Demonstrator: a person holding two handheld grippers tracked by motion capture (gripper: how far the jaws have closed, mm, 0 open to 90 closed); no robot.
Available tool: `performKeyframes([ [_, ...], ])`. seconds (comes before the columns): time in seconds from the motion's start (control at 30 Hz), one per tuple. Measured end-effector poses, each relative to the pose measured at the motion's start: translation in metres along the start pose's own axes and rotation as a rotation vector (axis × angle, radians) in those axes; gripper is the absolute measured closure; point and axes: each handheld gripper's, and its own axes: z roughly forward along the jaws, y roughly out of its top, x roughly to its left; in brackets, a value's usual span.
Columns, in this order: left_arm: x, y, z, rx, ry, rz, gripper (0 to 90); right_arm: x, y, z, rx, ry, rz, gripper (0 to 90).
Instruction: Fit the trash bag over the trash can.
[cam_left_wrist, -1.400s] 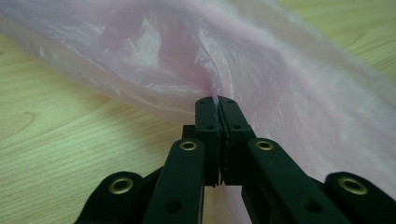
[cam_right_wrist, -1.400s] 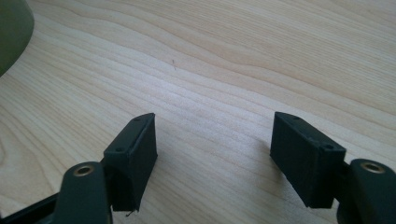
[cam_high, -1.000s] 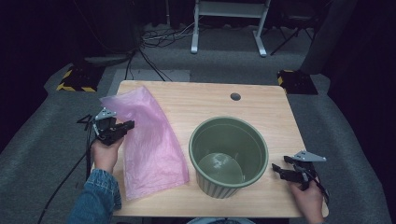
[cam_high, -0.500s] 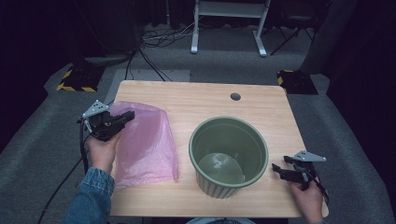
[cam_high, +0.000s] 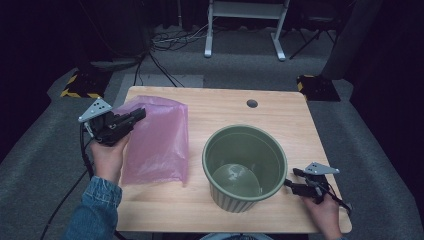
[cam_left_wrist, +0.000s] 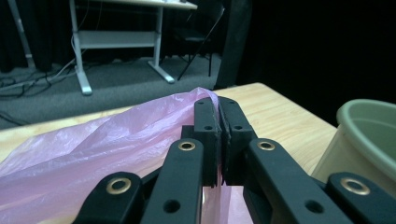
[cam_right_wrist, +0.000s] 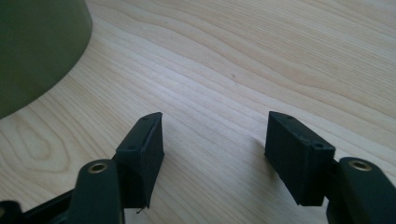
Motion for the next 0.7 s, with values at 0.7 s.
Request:
performKeyframes([
  [0.7, -0.034, 0.054, -0.018, -0.067, -0.022, 0.074, 86.7, 0.045, 0.027, 0.033, 0.002, 0.120, -0.101, 36.3],
])
